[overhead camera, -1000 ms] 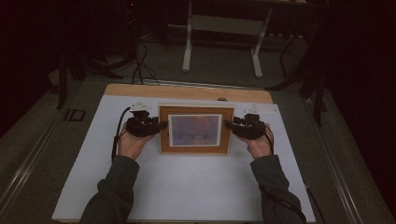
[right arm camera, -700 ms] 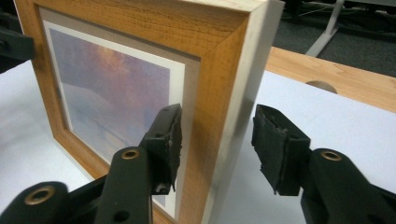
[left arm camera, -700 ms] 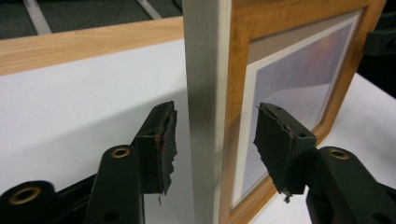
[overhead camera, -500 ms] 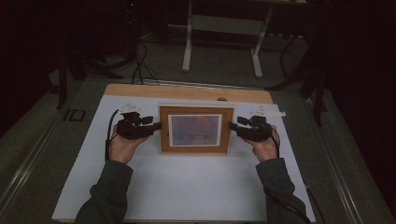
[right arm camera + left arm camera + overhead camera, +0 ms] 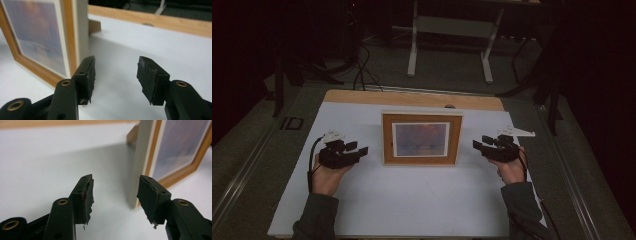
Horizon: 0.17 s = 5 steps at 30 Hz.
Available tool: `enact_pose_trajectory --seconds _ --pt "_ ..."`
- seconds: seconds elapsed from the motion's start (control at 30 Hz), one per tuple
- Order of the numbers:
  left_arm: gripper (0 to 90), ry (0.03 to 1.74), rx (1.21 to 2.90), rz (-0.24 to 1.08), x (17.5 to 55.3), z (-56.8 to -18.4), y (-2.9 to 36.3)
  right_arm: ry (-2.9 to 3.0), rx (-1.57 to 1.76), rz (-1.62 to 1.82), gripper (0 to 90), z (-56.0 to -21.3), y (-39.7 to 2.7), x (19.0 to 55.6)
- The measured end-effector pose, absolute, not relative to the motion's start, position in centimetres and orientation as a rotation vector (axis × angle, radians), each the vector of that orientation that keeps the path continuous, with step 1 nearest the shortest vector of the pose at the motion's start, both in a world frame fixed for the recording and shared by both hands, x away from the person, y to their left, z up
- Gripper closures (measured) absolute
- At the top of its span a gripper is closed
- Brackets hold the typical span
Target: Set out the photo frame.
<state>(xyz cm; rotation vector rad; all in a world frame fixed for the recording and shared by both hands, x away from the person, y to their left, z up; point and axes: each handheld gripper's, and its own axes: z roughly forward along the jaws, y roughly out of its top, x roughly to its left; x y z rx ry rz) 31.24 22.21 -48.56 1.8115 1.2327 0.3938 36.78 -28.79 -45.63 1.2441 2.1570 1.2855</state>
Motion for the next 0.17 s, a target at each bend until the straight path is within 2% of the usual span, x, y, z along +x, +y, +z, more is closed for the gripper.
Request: enact_pose_trajectory --seconds 0.17 --pt "45.9 1.274 1.834 0.458 29.6 -50.4 22.7 2.128 1.284 1.213 46.5 -47.4 -30.7 34.9"
